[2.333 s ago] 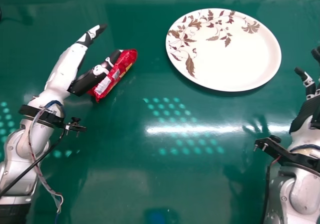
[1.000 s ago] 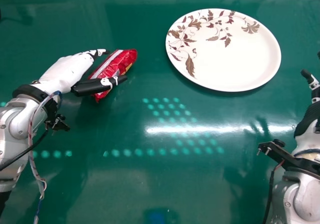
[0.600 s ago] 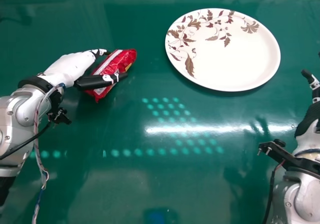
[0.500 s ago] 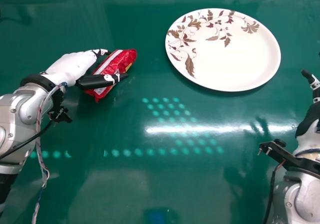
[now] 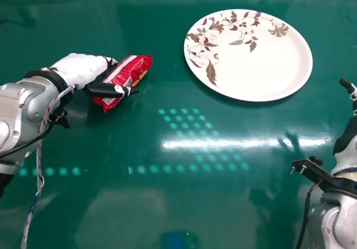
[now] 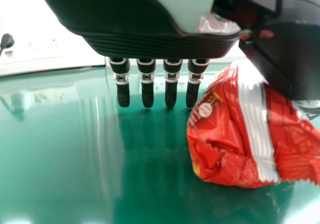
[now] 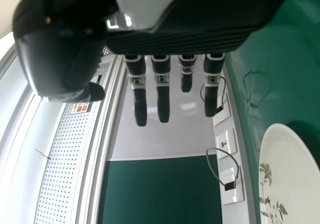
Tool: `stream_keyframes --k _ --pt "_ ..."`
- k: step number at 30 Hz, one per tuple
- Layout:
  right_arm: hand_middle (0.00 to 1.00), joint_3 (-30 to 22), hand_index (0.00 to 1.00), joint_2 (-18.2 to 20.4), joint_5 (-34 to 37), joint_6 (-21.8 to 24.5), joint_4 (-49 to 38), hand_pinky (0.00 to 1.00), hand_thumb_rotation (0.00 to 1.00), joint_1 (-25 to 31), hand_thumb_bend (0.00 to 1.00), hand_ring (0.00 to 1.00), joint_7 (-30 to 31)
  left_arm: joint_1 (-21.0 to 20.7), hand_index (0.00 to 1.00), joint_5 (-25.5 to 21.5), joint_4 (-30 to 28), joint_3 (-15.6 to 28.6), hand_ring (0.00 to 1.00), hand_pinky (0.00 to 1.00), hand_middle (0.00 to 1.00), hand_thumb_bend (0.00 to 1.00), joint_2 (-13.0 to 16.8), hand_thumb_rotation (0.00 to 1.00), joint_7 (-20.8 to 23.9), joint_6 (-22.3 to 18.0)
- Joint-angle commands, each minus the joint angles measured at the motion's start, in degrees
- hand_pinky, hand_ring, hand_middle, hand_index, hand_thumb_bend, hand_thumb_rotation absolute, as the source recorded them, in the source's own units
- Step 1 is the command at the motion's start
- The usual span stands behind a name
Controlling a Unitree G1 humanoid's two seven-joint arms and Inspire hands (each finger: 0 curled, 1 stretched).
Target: Pick up biscuit and place it in the plate
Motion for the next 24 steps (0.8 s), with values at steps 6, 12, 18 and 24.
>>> stream_keyframes --k 6,12,18,24 --pt "0.80 -0.56 0.75 0.19 -0.09 0.96 -1.58 0.74 0.25 0.92 0.50 0.79 -0.15 -3.17 0.92 6.11 2.01 -5.45 0.91 0.87 0.93 0.95 4.03 0.38 -5.52 -6.06" --pt "0.80 -0.43 0.74 0.34 -0.15 0.83 -1.65 0.73 0.25 1.01 0.50 0.79 -0.10 -6.89 0.78 12.13 4.76 -9.24 0.80 0.75 0.79 0.93 5.58 0.30 -5.16 -13.39" --pt "0.79 -0.16 0.74 0.91 0.22 0.46 -1.84 0.72 0.23 1.16 0.50 0.78 -0.32 -6.24 0.64 8.87 5.83 -7.67 0.68 0.71 0.68 0.76 4.99 0.01 -3.30 -16.84" --pt "0.78 -0.28 0.73 1.11 0.62 -0.26 -1.51 0.72 0.20 1.33 0.47 0.78 -0.32 -4.91 0.63 7.96 9.44 -7.09 0.42 0.38 0.49 0.54 5.76 0.00 10.10 -24.27"
